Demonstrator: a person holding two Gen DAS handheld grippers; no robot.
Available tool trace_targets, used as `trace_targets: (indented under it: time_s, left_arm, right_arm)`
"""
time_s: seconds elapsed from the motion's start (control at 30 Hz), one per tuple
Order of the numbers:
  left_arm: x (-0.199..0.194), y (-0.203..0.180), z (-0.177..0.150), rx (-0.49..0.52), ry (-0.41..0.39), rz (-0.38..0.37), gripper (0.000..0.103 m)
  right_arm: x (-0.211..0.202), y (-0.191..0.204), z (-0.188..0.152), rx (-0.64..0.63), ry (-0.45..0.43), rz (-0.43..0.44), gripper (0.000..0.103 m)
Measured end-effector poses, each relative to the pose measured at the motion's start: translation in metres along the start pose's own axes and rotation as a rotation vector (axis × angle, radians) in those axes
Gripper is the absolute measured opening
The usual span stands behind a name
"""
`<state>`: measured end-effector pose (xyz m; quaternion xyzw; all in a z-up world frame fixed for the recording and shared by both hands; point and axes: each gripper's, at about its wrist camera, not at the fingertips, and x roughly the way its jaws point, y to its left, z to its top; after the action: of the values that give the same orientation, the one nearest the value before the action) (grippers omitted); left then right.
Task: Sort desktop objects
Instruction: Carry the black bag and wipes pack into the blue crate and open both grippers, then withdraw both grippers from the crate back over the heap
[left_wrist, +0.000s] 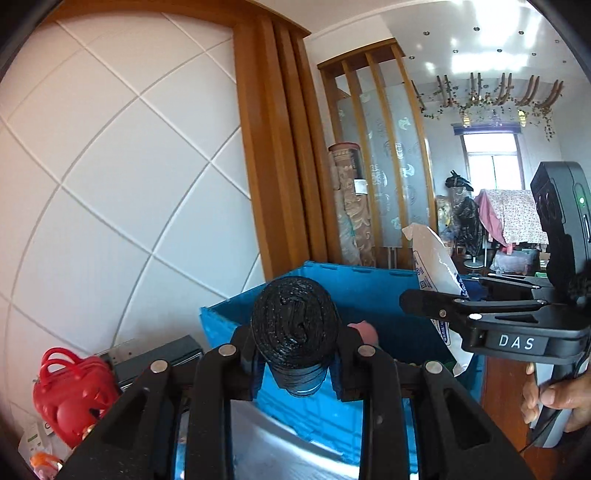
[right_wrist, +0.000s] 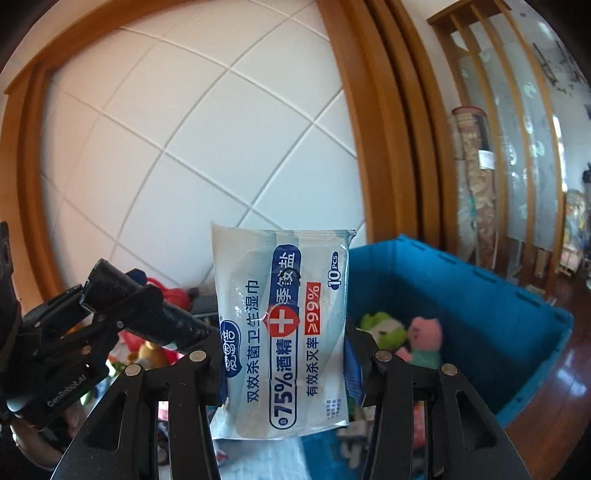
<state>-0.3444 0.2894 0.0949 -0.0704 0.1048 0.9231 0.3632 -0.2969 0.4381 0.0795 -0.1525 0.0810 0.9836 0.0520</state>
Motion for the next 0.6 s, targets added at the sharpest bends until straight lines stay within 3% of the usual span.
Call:
trace_targets:
  time_s: [0.13,0.33,0.4,0.43,0.47,0.6]
  left_arm:
    - [0.040,-0.041,0.022,-0.011,0.010,-0.046,0.027]
    - [0.098,-0.076,0.041,-0.016,0.067,-0.027,0.029]
    - [0.113,-0.079,0.046,-0.025,0.092,0.008,0.045]
    - [0.118,-0.078,0.047,-0.033,0.093,0.014,0.069]
    - [0.120,-0.079,0.049,-0.041,0.088,0.024,0.087]
    - [0.124,-0.082,0.049,-0.040,0.069,0.076,0.089]
  right_arm:
    - [0.008,-0.054,0.003,0.033,0.017,-0.058,0.046]
    - [0.034,-0.117,0.000,0.073,0.068,-0.125,0.046]
    - [0.045,-0.133,0.004,0.081,0.079,-0.180,0.053]
    - [0.047,-0.141,0.006,0.091,0.076,-0.190,0.064]
    - [0.048,-0.149,0.009,0.102,0.066,-0.193,0.069]
    - [0.050,-0.166,0.016,0.121,0.037,-0.213,0.072]
